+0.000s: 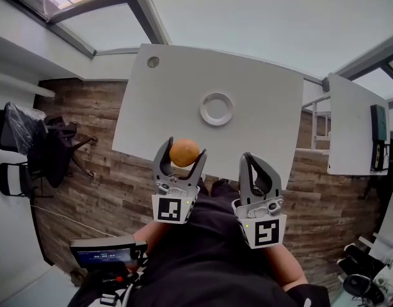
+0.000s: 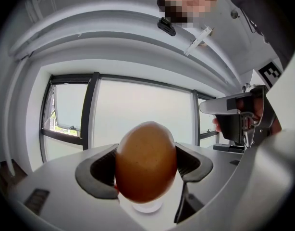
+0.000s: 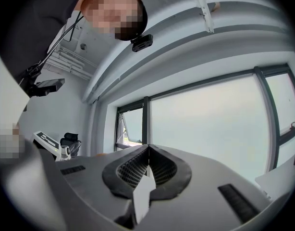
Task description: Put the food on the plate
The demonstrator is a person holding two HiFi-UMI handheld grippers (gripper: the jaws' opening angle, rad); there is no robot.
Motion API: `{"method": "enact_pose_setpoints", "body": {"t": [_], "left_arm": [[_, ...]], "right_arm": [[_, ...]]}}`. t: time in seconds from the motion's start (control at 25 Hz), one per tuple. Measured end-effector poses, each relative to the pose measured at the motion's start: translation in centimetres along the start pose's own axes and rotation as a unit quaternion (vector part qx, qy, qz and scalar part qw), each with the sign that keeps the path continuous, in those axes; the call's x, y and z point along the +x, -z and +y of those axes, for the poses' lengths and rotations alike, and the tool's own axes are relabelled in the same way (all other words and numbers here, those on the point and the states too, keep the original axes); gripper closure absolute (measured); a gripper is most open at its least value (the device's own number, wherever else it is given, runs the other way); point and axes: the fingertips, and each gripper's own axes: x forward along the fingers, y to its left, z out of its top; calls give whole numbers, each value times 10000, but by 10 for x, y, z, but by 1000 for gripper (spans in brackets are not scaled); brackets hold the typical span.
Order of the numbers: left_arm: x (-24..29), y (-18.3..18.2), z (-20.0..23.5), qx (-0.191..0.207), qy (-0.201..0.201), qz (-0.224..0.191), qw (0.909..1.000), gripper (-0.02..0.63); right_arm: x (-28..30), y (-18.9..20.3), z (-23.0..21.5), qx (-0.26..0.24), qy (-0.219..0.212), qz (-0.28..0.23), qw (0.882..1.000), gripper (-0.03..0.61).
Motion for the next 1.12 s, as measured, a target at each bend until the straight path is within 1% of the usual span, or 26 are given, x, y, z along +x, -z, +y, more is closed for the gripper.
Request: {"method": "enact_pose_setpoints", "body": {"t": [0.12, 0.32, 0.48, 0.68, 0.8, 0.92, 1.12], "left_arm": [[9, 5, -2, 57, 71, 75, 9999, 278], [26, 24, -8, -250, 289, 328, 9987, 278], [38, 31, -2, -252, 287, 381, 9985, 278], [53, 51, -8, -341, 450, 638, 9964, 279], [59, 66, -12, -300, 547, 713, 9955, 278], [65, 75, -12, -250, 596, 766, 9950, 278], [78, 83, -7, -109, 617, 822, 9946, 278]], "right_arm": [[2, -1, -3, 28, 45, 30, 10000, 571], [8, -1, -6, -51, 46, 62, 10000, 571], [10, -8, -9, -225, 178, -43, 9996, 571], [9, -3, -18, -167, 268, 39, 9995, 571], [9, -3, -19, -173, 253, 40, 9995, 571], [12, 3, -16, -131, 134, 152, 9997, 571], [15, 8, -13, -94, 105, 223, 9997, 571]]}}
